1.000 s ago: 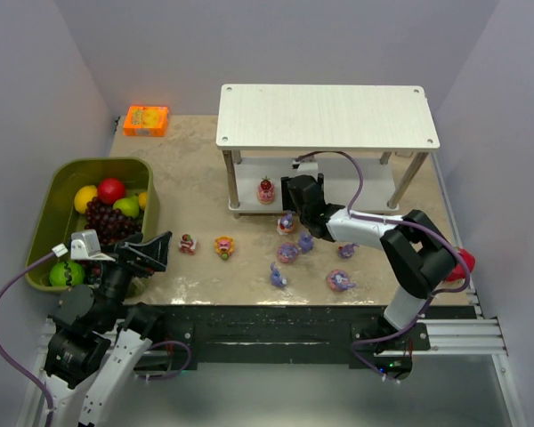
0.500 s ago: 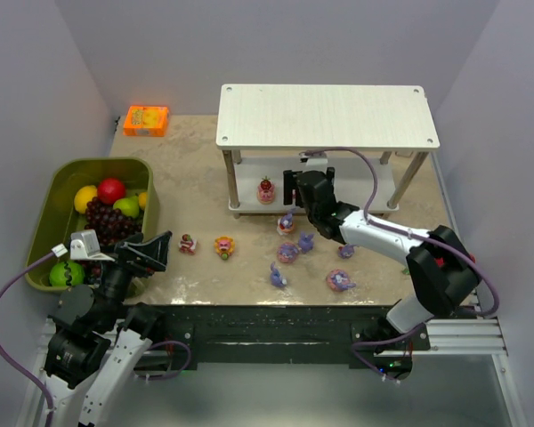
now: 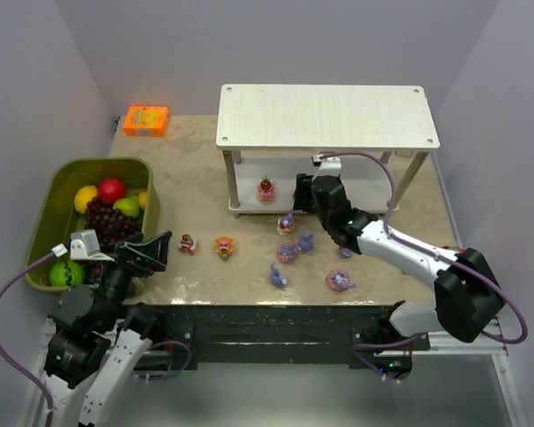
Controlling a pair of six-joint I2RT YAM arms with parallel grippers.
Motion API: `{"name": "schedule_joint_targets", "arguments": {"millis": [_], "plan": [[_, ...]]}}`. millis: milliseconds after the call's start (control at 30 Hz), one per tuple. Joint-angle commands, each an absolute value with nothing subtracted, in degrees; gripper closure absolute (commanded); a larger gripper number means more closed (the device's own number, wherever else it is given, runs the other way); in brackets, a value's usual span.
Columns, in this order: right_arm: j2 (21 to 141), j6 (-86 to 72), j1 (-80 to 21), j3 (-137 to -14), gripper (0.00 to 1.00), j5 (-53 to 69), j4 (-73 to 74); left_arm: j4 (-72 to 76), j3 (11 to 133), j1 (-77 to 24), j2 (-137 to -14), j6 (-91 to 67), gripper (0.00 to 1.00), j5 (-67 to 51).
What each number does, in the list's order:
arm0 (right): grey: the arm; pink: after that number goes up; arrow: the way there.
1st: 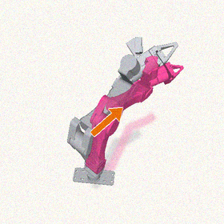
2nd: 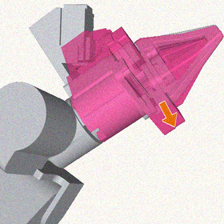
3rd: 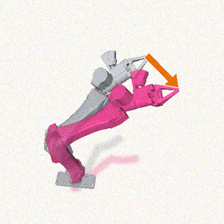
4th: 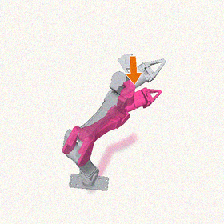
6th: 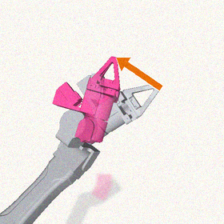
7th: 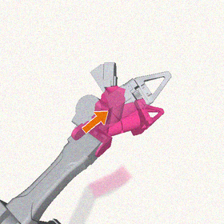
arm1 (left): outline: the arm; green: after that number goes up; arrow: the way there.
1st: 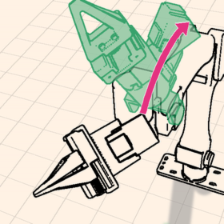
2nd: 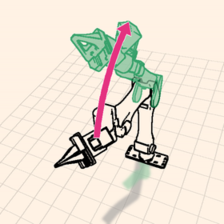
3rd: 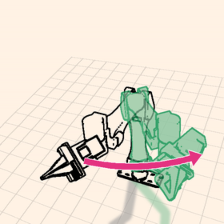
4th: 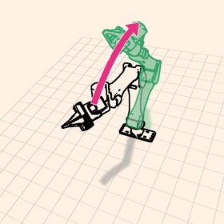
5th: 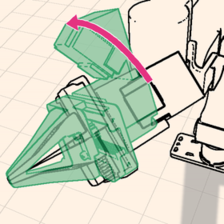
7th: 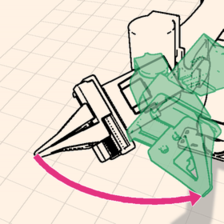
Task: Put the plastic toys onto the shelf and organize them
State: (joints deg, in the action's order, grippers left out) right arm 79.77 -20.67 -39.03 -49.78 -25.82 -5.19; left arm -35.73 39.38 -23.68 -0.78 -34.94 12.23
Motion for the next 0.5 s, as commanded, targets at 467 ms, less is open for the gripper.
{"name": "schedule_joint_targets", "arguments": {"millis": [467], "plan": [[83.8, -29.3, -61.1, -55.8, 0.18, -24.5, -2.4, -35.5, 39.8, -23.3, 0.9, -35.7, 0.00, 12.8]]}}
